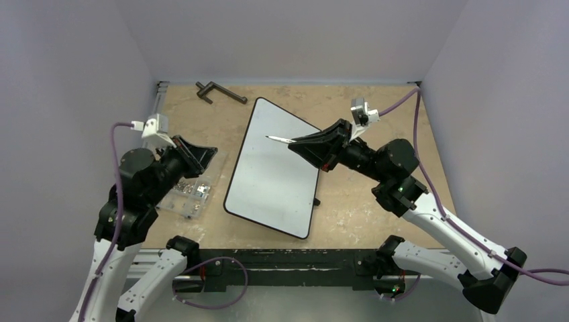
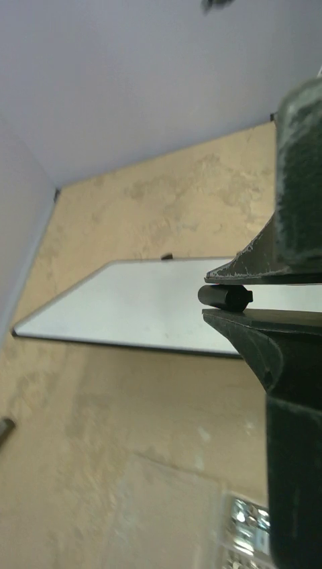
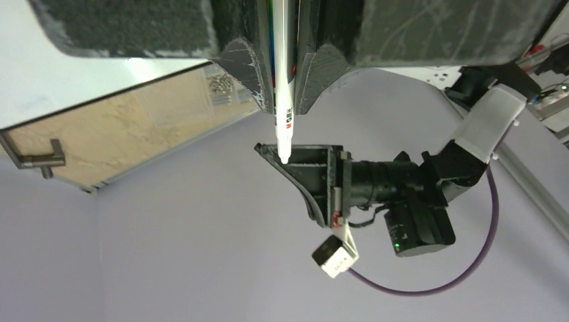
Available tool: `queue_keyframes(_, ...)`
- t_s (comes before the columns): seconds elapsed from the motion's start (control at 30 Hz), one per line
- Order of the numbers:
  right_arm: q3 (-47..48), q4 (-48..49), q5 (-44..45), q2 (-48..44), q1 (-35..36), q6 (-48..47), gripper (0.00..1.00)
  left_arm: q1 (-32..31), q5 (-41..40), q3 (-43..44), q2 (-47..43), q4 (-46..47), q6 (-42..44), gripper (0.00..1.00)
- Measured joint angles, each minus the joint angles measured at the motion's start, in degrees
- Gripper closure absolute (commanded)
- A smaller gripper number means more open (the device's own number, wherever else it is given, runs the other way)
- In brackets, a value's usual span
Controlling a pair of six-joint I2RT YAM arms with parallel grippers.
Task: Write a sentence on the whiteboard
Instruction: Place the pen cap at the center of the board.
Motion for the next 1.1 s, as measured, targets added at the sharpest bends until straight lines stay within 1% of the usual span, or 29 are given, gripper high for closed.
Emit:
queue_keyframes(0.1,0.0,-3.0,1.4,0.0,0.0,-1.6,1.00,0.0,-6.7,-7.1,-0.3,-3.0,-0.2,1.00)
queue_keyframes(0.23,0.0,-5.8,3.0,0.0,0.0,-3.0,1.00,0.0,-12.8,-16.2,-0.6,-5.2,-2.5,1.00)
queue_keyframes(0.33,0.0,-7.4,4.1,0.0,0.0,-3.6,1.00,0.0,-15.7,-21.2,-0.9,-5.3,-4.9,1.00)
queue_keyframes(0.5,0.0,-9.4,5.5,0.0,0.0,-4.3,1.00,0.0,-18.3,-28.9,-0.8,-3.1,-8.5,1.00)
queue_keyframes(0.63,-0.1,-10.7,5.9,0.0,0.0,-4.6,1.00,0.0,-18.9,-33.7,2.4,-0.2,-10.9,1.00)
queue_keyframes(0.77,-0.1,-11.5,6.1,0.0,0.0,-4.8,1.00,0.0,-18.9,-35.9,7.5,2.6,-12.0,0.99)
queue_keyframes(0.87,-0.2,-11.6,6.3,0.0,0.0,-5.1,1.00,0.0,-19.1,-36.0,11.6,3.7,-12.5,0.96)
queue_keyframes(0.97,-0.3,-11.7,6.9,-0.1,0.0,-5.2,1.00,0.0,-18.8,-35.9,17.3,4.2,-12.5,0.95)
queue_keyframes(1.1,-0.4,-12.0,7.1,-0.1,0.0,-5.6,1.00,0.2,-17.8,-35.4,22.4,4.3,-12.5,0.94)
